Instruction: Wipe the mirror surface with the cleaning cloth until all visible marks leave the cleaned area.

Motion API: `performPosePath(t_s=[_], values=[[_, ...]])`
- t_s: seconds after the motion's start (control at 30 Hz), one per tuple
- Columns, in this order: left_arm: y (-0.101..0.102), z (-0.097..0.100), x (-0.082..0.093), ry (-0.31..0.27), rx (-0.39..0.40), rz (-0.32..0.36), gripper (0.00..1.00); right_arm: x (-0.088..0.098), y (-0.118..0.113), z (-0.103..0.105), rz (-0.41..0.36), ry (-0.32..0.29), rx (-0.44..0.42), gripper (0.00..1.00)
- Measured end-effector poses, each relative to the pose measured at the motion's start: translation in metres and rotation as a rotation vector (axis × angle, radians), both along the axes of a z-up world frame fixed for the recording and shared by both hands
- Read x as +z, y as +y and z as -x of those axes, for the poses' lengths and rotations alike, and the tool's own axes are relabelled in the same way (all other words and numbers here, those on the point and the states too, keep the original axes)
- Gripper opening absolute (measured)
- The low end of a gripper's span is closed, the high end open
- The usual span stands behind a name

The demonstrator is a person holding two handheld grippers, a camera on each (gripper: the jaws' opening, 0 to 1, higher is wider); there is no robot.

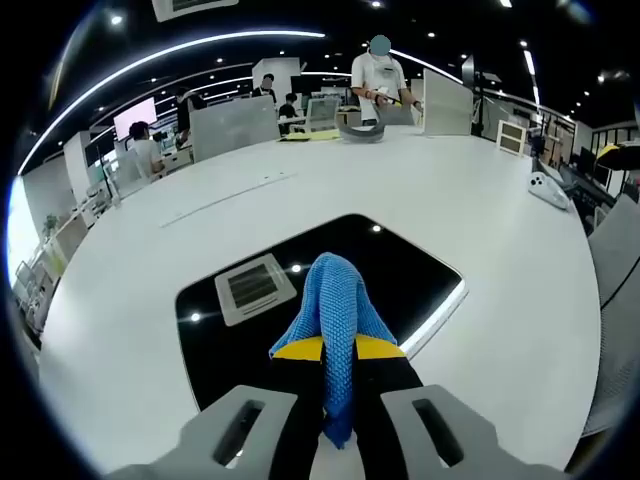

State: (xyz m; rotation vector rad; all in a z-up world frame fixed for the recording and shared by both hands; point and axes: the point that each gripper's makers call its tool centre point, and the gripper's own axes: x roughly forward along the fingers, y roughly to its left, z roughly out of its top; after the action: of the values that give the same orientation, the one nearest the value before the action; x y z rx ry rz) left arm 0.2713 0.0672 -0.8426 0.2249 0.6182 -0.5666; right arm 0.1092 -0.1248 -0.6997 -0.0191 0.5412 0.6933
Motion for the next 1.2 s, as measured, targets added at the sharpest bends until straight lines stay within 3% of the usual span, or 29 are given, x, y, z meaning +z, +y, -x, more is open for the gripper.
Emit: performPosePath(t_s=[0.37,1.2], values=[[0.006,-0.011,0.000,-0.012,-0.015,-0.030,0.07,-0.001,-0.003,-0.004,-0.001,0.004,-0.014,0.91],[0.019,-0.037,0.001,-0.025,-0.010,-0.019,0.07,-0.001,0.005,-0.016,0.014,0.018,-0.002,0.91]])
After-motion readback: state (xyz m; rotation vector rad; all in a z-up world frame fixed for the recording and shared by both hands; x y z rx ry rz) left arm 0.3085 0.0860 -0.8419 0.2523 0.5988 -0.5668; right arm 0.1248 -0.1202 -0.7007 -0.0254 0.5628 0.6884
